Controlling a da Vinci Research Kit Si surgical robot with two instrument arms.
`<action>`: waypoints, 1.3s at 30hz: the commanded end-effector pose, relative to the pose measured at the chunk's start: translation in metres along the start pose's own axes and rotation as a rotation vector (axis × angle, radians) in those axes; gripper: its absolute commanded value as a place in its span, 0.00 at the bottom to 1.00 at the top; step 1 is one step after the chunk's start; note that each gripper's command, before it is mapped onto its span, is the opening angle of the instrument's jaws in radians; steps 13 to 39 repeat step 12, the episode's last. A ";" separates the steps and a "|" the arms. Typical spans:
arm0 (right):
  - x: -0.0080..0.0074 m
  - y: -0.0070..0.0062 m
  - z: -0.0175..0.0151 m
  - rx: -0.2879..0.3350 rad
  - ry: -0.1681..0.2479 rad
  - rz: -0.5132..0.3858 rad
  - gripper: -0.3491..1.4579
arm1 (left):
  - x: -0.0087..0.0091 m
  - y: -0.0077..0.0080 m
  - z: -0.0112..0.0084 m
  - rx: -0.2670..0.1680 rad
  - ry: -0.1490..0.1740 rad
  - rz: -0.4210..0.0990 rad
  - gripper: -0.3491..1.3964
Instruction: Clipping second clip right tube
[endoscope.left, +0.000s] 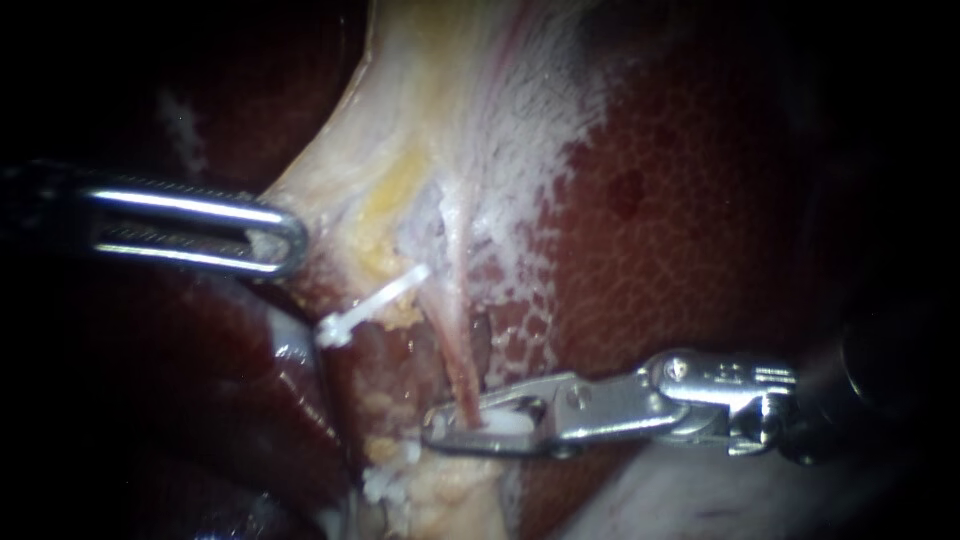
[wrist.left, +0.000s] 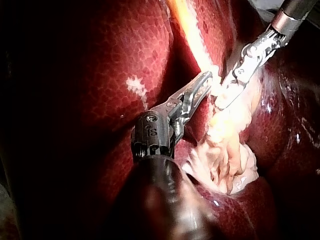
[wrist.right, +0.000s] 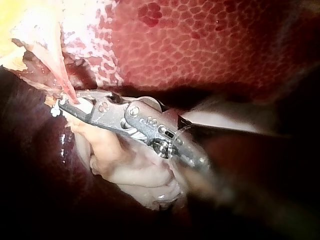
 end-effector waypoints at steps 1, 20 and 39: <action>-0.0002 0.0000 0.0001 0.000 0.000 0.000 0.00 | 0.0000 0.0000 0.0000 -0.001 0.000 0.000 0.00; -0.0004 0.0001 0.0000 0.000 -0.001 0.005 0.00 | -0.0001 0.0001 0.0002 -0.001 0.000 0.000 0.00; -0.0004 0.0001 0.0000 0.000 -0.001 0.005 0.00 | -0.0001 0.0001 0.0002 -0.001 0.000 0.000 0.00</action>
